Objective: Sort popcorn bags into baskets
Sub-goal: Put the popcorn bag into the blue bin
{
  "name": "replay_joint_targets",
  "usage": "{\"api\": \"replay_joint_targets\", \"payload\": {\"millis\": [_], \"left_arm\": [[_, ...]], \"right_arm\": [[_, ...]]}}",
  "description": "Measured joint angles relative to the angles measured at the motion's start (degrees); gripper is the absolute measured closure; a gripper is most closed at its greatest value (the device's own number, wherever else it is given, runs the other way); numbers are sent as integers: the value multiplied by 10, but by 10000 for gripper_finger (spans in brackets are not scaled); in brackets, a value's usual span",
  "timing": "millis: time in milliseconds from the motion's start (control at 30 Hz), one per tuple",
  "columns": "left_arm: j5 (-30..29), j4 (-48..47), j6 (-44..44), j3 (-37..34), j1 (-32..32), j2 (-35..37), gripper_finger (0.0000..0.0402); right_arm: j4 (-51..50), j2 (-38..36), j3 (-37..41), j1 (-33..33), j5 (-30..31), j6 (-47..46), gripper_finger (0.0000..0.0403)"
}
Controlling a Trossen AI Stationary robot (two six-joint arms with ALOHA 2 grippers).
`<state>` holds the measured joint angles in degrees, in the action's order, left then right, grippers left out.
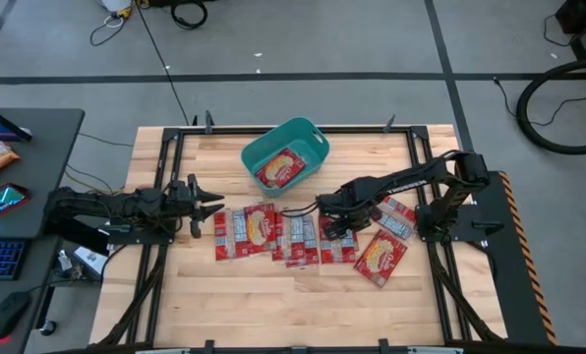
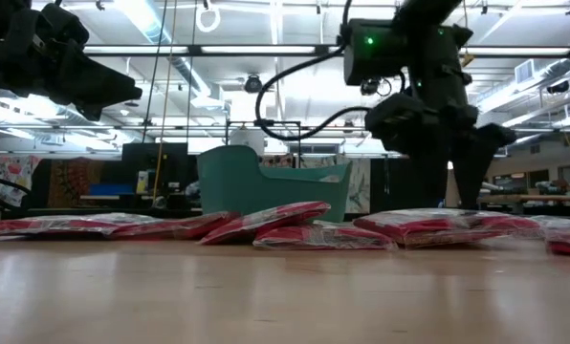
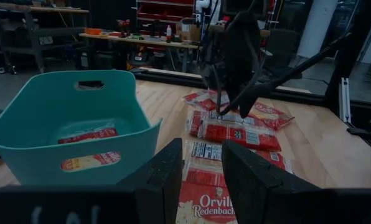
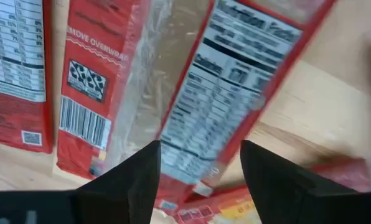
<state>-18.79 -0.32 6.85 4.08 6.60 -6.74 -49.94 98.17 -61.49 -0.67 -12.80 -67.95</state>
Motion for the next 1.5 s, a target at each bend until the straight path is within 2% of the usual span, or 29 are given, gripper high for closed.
{"api": "replay_joint_targets", "payload": {"millis": [300, 533, 1033, 1267, 1500], "left_arm": [[0, 0, 0, 0, 0, 0, 283], [0, 0, 0, 0, 0, 0, 283], [0, -3, 1, 0, 0, 0, 283], [0, -4, 0, 0, 0, 0, 283], [0, -4, 0, 0, 0, 0, 283]], "right_arm": [[157, -1, 60, 5, -26, -9, 183], [260, -1, 63, -2, -21, 20, 197], [191, -16, 64, -2, -29, 17, 207], [78, -78, 64, 13, 42, 15, 210], [165, -98, 137, 36, 25, 5, 217]]}}
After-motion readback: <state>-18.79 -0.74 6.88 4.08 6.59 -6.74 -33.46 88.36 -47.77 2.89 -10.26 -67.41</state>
